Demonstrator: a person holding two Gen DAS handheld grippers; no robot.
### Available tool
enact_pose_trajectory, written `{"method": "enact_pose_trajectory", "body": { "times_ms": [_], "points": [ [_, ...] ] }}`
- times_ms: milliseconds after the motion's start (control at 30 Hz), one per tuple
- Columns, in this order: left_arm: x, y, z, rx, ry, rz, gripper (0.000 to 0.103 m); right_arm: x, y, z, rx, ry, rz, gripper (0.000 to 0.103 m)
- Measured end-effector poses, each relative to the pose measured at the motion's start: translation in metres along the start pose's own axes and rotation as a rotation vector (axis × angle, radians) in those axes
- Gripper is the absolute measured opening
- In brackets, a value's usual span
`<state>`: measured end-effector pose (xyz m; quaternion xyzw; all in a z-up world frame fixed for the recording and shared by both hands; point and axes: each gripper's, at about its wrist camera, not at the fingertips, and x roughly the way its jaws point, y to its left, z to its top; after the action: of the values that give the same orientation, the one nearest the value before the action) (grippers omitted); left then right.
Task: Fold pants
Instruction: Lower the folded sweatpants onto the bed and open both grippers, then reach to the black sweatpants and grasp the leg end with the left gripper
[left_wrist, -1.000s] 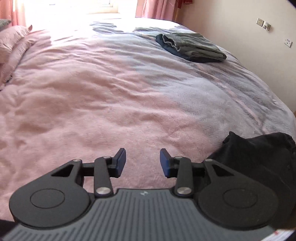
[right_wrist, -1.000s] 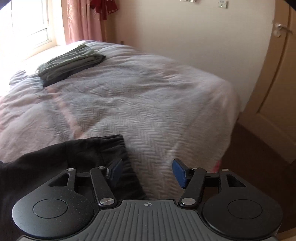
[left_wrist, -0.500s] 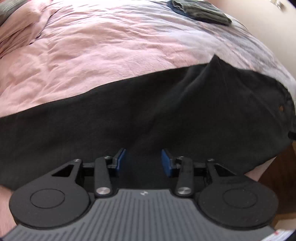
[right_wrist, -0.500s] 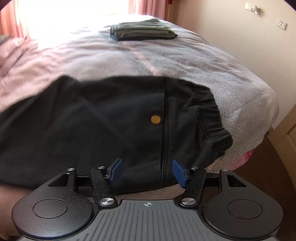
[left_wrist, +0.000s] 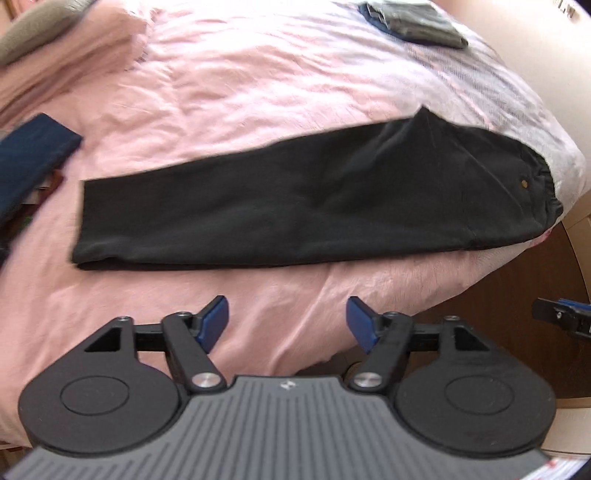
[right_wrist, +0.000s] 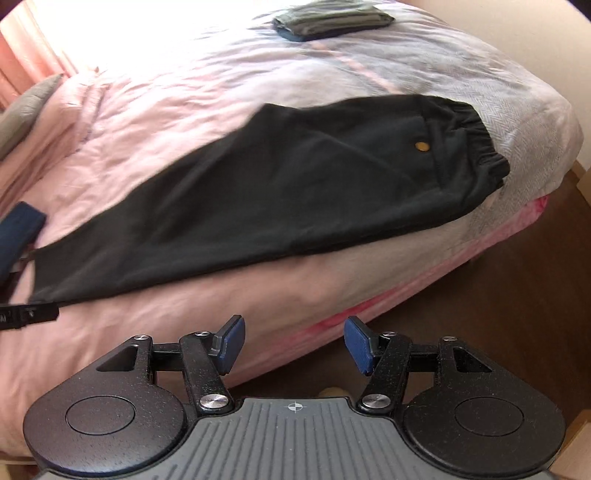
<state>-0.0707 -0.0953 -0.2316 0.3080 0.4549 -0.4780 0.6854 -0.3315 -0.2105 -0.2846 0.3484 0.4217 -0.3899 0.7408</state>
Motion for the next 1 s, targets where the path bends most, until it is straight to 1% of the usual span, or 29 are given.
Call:
{"method": "enact_pose_trajectory", "body": {
  "times_ms": [133,233,367,500,667,800,900,1000],
  "points": [
    [-0.046,0.016,-0.007,0.01,-0.079,0.029,0.081,-0.032,0.03,-0.008,-0.016,-0.045,0.012,0.057],
    [-0.071,0.025,-0.008,0.019,-0.12,0.029,0.082,-0.049,0.046,-0.012,-0.033,-0.059,0.012,0.057],
    [-0.093,0.032,-0.009,0.03,-0.147,0.043,0.086,-0.066,0.061,-0.015,-0.043,-0.064,0.014,0.057],
    [-0.103,0.032,-0.006,0.033,-0.15,0.036,0.087,-0.076,0.065,-0.015,-0.043,-0.062,0.011,0.057],
    [-0.099,0.026,0.001,0.018,-0.148,0.05,0.088,-0.076,0.058,-0.007,-0.043,-0.049,0.008,0.057],
    [-0.087,0.023,0.007,-0.023,-0.147,0.027,0.089,-0.066,0.048,0.006,-0.057,-0.025,0.016,0.057],
    [-0.068,0.028,0.008,-0.098,-0.127,-0.019,0.089,-0.053,0.037,0.021,-0.07,0.0,0.016,0.057],
    [-0.043,0.042,0.003,-0.229,-0.111,-0.091,0.087,-0.039,0.021,0.039,-0.081,0.017,0.031,0.057]
  ]
}}
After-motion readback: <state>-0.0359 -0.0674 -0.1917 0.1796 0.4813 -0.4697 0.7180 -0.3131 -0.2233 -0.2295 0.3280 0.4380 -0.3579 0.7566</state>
